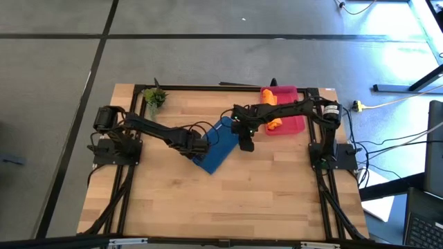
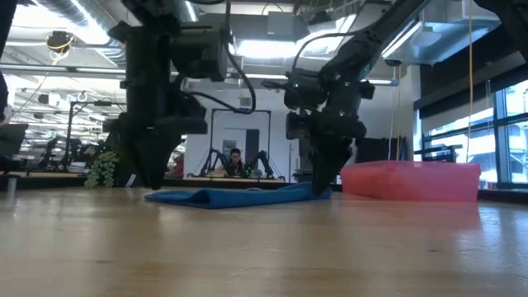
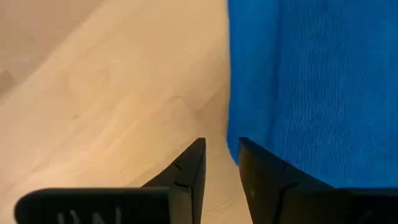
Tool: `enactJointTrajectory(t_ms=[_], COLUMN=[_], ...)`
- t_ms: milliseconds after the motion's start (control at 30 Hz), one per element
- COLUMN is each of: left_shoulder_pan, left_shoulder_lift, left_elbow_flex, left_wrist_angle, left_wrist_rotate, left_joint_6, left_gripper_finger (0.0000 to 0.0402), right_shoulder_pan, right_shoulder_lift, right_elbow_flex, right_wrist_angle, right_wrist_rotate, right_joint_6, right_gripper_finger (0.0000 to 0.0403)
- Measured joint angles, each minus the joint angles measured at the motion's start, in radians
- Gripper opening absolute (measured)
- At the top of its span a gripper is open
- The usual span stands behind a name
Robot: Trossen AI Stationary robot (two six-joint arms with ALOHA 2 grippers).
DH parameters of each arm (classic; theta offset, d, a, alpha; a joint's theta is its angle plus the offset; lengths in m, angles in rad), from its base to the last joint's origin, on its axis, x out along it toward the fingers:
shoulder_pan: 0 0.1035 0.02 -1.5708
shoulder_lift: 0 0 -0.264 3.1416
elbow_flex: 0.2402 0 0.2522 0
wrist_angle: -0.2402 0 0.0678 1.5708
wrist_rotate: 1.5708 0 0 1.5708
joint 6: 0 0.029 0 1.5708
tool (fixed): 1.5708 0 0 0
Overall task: Roll microfiber towels into tight, uniform cylinder then place into a basket
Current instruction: Fold the blue microfiber towel
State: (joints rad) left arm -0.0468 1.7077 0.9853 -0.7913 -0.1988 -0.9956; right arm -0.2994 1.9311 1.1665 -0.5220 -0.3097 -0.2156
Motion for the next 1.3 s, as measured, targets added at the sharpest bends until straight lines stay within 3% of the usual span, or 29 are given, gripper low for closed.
enactJointTrajectory(t_ms=[200,533,733,933,1067,1300], left_shoulder_pan=[-0.011,-0.060,-0.069,-0.069,-0.070,-0.073], left_shoulder_lift=[0.000,-0.003,-0.002,-0.001,-0.019,-0.140], left_elbow_flex=[-0.052,-0.074,-0.074,-0.075,-0.054,0.000], left_wrist_angle=[0.104,0.202,0.233,0.263,0.219,0.074], left_wrist_rotate=[0.059,0.041,0.049,0.057,0.057,-0.066], left_joint_6=[0.009,0.003,0.002,0.002,-0.001,-0.007], left_gripper_finger=[0.0085,0.0085,0.0085,0.0085,0.0085,0.0085], right_shoulder_pan=[-0.019,-0.072,-0.103,-0.126,-0.128,-0.071], right_shoulder_lift=[-0.001,0.003,0.003,0.003,-0.031,-0.178], right_elbow_flex=[-0.025,-0.027,-0.027,-0.027,-0.015,0.007], right_wrist_angle=[0.099,0.201,0.211,0.212,0.167,0.065], right_wrist_rotate=[0.046,0.062,0.064,0.132,0.139,0.145], right_joint_6=[0.001,-0.002,-0.002,-0.002,-0.002,-0.135], right_gripper_finger=[0.0165,0.0165,0.0165,0.0165,0.0165,0.0165])
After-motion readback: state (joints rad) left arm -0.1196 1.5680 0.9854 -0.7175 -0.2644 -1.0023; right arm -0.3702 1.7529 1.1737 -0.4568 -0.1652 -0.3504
